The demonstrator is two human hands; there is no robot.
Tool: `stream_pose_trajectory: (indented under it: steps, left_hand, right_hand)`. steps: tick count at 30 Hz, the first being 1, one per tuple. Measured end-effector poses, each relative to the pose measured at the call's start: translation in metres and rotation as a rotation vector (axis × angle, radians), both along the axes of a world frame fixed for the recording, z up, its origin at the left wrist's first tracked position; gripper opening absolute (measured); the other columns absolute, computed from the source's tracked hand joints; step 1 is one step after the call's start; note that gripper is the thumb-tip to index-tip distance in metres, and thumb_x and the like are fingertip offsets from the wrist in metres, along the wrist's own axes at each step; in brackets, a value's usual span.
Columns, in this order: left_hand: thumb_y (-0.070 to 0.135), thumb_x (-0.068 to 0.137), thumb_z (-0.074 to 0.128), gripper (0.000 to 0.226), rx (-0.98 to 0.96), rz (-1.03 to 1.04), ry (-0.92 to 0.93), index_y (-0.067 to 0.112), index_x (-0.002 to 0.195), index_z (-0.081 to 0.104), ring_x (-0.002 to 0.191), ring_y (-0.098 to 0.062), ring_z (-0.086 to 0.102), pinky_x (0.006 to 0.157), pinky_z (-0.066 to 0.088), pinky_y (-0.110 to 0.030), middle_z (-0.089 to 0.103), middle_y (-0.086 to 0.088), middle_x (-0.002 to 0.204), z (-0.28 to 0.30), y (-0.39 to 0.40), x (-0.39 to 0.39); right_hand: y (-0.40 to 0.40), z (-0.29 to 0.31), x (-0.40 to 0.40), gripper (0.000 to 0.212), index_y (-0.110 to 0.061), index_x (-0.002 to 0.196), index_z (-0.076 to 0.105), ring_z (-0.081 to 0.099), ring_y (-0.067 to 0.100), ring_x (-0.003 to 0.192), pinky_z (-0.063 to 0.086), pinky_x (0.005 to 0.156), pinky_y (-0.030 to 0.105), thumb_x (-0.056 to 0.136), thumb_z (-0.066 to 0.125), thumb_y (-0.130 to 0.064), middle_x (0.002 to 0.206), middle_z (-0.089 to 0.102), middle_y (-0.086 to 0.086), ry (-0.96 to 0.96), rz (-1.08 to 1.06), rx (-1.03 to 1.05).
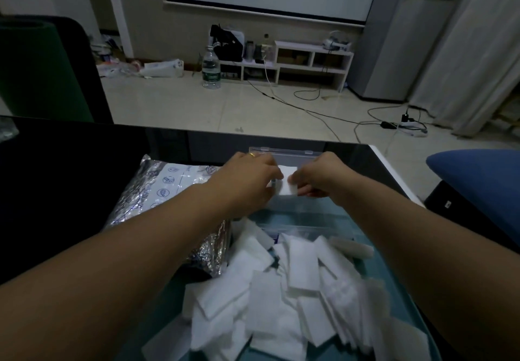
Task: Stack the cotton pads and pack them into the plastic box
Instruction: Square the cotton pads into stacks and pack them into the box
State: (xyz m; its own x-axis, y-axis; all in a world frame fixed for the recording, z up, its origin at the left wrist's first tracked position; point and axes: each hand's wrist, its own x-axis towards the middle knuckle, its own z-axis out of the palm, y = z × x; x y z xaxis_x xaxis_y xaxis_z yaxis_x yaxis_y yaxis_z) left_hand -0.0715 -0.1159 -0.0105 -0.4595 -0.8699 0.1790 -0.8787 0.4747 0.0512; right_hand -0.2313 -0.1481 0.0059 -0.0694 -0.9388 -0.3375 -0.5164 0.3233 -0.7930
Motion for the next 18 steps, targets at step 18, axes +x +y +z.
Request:
stream_pose_trajectory:
  steps: [18]
  left_hand:
    - [0.034, 0.098, 0.043, 0.035, -0.002, -0.112, -0.04, 0.027, 0.124, 0.065, 0.118, -0.016, 0.049, 0.101, 0.036, -0.036, 0.06, 0.007, 0.129, -0.015, -0.004, 0.001]
  right_hand:
    - [-0.004, -0.02, 0.001, 0.024, -0.011, 0.093, 0.053, 0.055, 0.016, 0.069, 0.041, 0.052, 0.024, 0.083, 0.074, -0.017, 0.084, 0.058, 0.006, 0.271, 0.086, -0.03]
